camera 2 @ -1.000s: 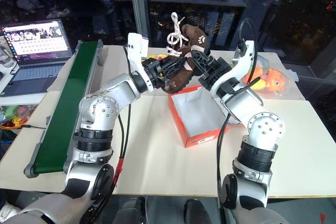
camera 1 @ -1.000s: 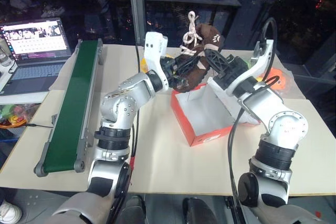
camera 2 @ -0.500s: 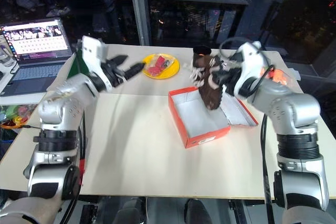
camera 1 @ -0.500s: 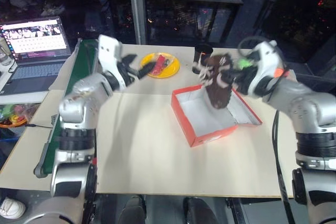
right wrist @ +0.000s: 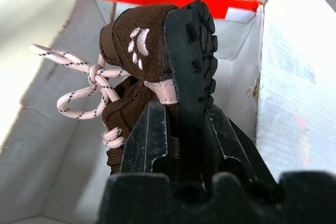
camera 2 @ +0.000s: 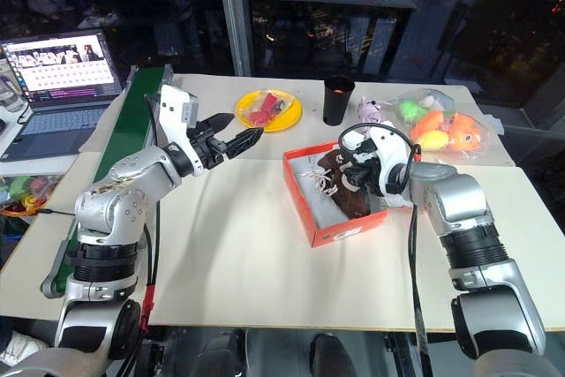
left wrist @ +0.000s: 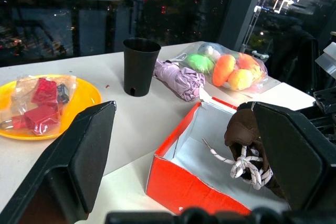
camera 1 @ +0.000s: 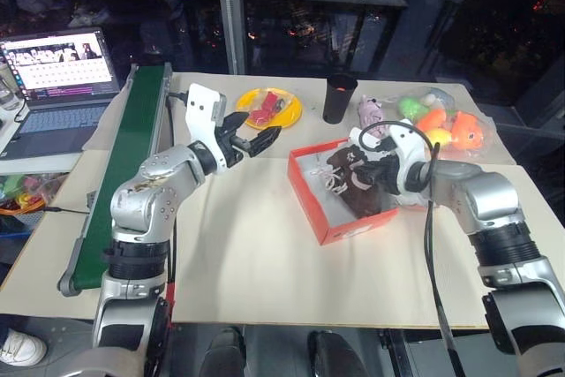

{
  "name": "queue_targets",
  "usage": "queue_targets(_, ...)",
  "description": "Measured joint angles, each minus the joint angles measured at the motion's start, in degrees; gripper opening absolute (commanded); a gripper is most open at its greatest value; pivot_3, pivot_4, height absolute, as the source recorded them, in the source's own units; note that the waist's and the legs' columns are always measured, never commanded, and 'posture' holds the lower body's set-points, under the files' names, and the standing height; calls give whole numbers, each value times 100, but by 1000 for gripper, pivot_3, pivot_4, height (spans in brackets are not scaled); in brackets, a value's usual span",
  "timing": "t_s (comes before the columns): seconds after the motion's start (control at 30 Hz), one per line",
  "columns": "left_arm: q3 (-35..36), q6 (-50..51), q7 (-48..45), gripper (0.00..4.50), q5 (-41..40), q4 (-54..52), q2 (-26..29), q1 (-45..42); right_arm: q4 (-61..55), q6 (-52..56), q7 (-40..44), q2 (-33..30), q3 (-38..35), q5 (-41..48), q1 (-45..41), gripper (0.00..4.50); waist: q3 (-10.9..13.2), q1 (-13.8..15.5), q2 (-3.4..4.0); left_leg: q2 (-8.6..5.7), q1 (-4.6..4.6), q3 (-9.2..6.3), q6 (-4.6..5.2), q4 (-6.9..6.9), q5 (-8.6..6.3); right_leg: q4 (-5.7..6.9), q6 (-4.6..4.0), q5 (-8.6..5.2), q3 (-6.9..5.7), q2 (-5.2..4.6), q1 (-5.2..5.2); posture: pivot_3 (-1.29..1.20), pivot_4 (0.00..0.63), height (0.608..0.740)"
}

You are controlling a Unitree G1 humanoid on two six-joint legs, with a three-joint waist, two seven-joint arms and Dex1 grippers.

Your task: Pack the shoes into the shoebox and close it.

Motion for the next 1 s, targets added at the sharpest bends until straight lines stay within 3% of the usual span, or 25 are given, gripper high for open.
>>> queue_targets(0.23, 1, 42, 80, 4444, -5, -119, -61, 52, 1446, -1273, 227, 456, 196, -926, -427, 359, -2, -31, -4, 1, 25, -2, -1, 33, -1, -1, 13, 9, 0, 2, 38, 0, 150, 736)
queue_targets(0.33, 6, 88, 109, 4444, -7, -199, -70, 97, 2108, -1755, 248, 676, 167, -1207, -618, 359, -4, -63, -9, 1, 79, -2, -8, 41, -5, -12, 17, -8, 0, -1, 96, 0, 150, 736)
queue_targets(0.4, 22, 98, 132, 4500, -9, -319, -67, 109, 2498, -2004, 218, 781, 112, -1341, -763, 1322, -7, -91, -14, 1, 88, 3, -44, 41, -27, -13, 2, -9, 1, -5, 102, 0, 150, 736)
queue_targets(0.7, 20, 221, 188, 4500, -19, -369, -76, 138, 3271, -2539, -92, 1026, -69, -1782, -996, 4333, -5, -129, -11, -2, 54, 2, 0, 31, -2, -7, 20, 15, 7, -3, 71, 0, 150, 736)
queue_targets(1.0, 7, 205, 197, 4500, 122, -355, 71, 214, 988, -1476, -96, 1089, -568, -1451, -978, 4459, -1, -124, -5, -2, -2, -1, 5, 26, -8, 10, 18, 14, 10, 1, 5, 0, 150, 736)
